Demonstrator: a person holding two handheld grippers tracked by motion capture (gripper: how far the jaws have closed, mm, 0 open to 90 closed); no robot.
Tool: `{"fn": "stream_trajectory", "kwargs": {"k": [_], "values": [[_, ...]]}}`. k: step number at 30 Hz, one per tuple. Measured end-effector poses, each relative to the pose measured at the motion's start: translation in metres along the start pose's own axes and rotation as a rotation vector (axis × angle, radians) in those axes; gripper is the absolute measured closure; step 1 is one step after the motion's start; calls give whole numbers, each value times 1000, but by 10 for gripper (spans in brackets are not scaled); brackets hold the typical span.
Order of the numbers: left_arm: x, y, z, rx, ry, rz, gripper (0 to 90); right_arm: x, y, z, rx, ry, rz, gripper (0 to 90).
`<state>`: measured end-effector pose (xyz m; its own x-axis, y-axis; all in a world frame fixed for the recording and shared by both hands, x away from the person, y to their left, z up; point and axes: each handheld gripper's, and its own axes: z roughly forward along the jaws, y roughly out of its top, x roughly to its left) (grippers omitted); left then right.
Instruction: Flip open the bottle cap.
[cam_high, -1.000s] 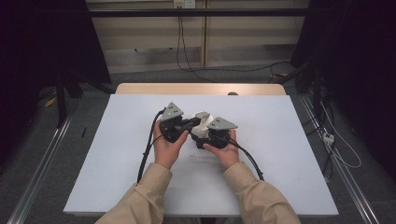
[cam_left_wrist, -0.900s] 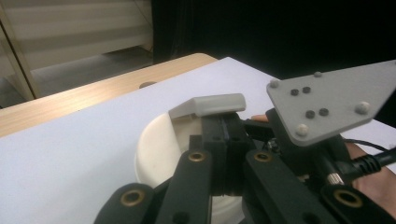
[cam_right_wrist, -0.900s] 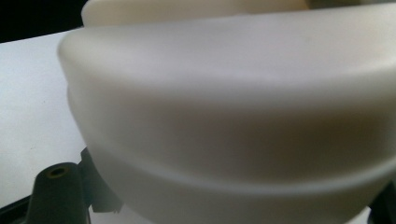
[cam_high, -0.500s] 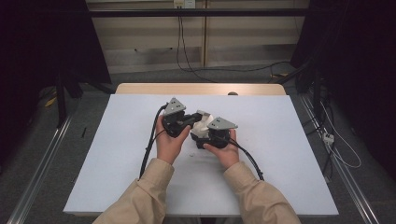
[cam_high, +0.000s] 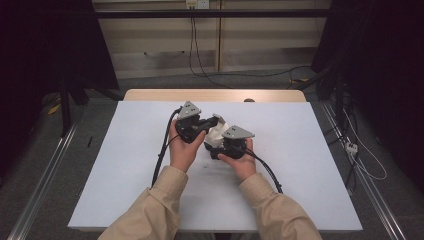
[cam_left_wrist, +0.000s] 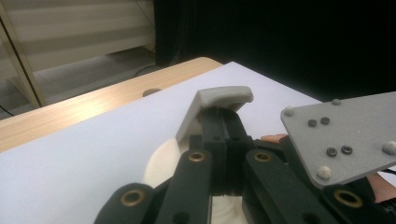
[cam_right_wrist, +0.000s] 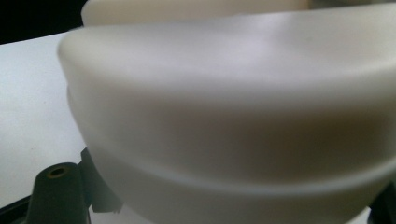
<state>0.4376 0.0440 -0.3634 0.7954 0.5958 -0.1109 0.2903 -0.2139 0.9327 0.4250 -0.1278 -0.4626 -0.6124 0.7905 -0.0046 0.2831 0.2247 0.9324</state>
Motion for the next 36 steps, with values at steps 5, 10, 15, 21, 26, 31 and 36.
{"fn": "stream_trajectory", "kwargs": {"k": [5, 10, 15, 21, 26, 31, 36], "values": [[0, 3, 2, 0, 3, 2, 900, 0, 0, 0, 0, -1, 0, 186], [0, 6, 4, -2, 2, 2, 900, 0, 0, 0, 0, -1, 0, 186], [0, 7, 6, 0, -3, 1, 900, 0, 0, 0, 0, -1, 1, 186], [1, 9, 8, 2, -6, 2, 900, 0, 0, 0, 1, -1, -1, 186], [3, 12, 10, 4, -7, 8, 900, 0, 0, 0, 1, -1, -1, 186], [4, 14, 13, 7, -11, 0, 900, 0, 0, 0, 1, -2, -1, 186], [4, 15, 15, 9, -12, 1, 900, 0, 0, 0, 0, -1, 0, 186]]}}
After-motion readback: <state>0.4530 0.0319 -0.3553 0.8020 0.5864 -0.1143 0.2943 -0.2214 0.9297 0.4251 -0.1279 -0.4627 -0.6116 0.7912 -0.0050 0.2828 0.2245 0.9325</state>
